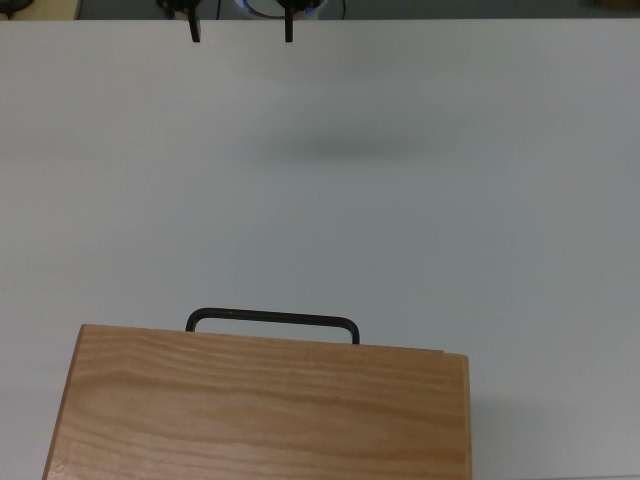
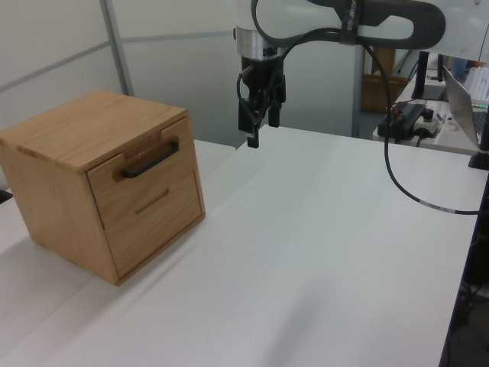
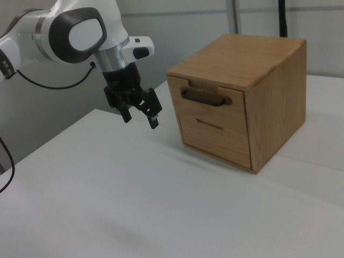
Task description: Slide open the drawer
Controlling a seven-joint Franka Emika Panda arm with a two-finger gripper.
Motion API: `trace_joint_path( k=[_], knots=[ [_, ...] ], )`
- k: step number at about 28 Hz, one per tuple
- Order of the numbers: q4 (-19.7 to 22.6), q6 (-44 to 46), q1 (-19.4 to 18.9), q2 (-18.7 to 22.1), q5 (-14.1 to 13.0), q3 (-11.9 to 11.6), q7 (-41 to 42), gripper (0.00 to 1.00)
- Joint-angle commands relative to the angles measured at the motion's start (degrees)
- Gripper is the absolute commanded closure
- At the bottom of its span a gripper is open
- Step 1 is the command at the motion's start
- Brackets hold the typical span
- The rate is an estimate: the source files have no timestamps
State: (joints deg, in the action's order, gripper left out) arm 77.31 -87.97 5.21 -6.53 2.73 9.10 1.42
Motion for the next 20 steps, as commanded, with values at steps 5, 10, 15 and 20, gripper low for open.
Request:
trace_joint_path(
  k=[5, 10, 15, 20],
  knots=[
    [-0.1, 1.5, 0.0, 0.6, 0.1, 0.7, 0.9, 0.00],
    [-0.1, 1.7, 0.1, 0.6, 0.0, 0.3, 0.5, 0.00],
    [-0.1, 2.4, -0.3, 1.1, 0.1, -0.5, -2.7, 0.00],
    [1.2, 2.7, -0.4, 6.4, -0.2, -2.9, -5.3, 0.00]
  ],
)
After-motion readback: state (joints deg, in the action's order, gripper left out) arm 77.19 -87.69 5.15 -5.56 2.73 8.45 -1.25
